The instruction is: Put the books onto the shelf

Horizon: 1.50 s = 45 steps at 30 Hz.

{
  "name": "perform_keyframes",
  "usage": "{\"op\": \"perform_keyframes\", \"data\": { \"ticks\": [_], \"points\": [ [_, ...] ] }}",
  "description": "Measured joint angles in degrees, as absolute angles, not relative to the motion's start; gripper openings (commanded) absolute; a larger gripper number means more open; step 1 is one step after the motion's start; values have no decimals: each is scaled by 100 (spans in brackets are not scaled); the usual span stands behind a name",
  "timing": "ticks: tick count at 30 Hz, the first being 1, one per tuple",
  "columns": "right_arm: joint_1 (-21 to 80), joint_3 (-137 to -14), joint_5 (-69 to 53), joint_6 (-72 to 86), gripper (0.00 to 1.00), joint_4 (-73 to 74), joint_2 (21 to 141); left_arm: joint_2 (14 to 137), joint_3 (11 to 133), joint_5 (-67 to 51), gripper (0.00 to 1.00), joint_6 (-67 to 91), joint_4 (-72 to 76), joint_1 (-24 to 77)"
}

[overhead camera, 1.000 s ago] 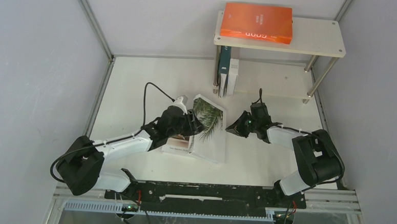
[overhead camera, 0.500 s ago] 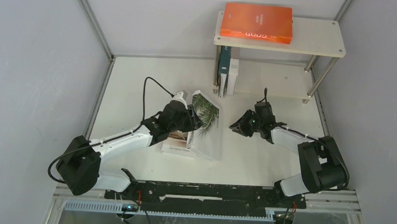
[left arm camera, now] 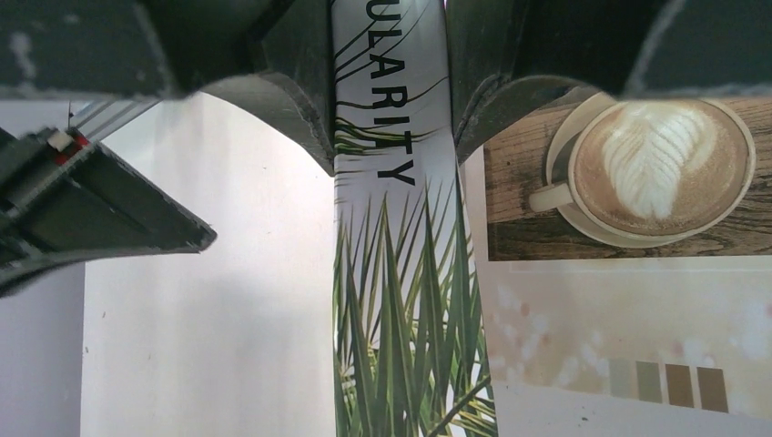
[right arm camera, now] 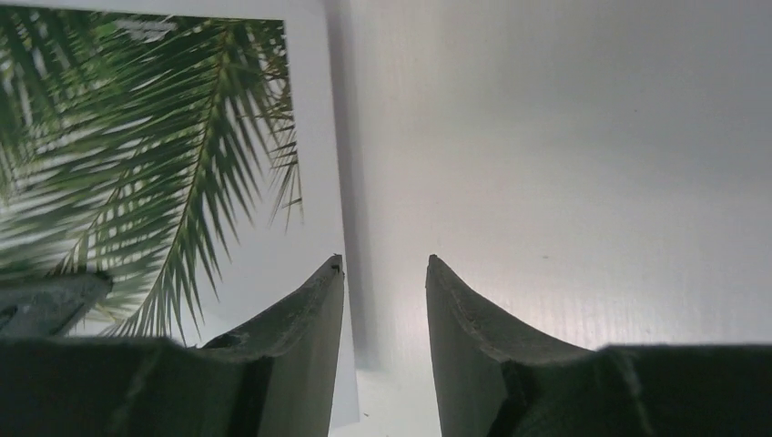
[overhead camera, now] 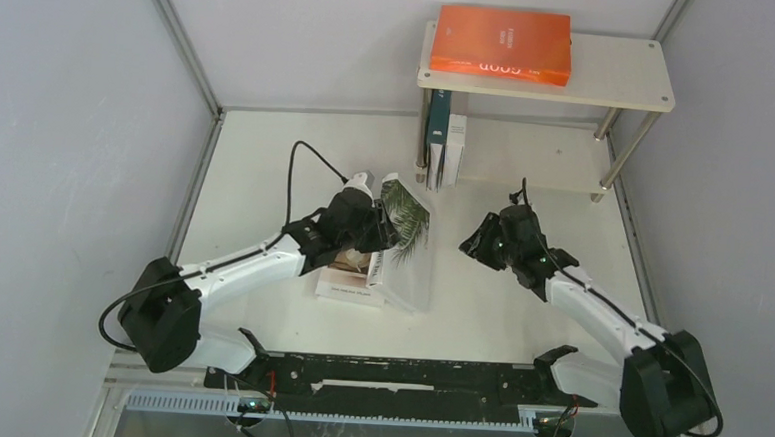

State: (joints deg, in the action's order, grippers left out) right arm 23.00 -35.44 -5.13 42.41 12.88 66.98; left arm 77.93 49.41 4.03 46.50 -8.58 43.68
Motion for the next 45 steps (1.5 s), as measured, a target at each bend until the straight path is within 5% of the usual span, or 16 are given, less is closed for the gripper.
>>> {"op": "perform_keyframes", "data": {
  "ticks": [23,34,45],
  "points": [
    [7242,-3629,4482,3225,56,2687,5033,8635,6751,711,35,5028,-2477,4764],
    [8519,-4056,5581,2888,77,2864,5433,8958,7118,716,38,5271,-2808,4801],
    [9303,-4191,6075,2799,79,3089,5588,9126,7308,709,39,5476,-2932,4803]
  ]
}}
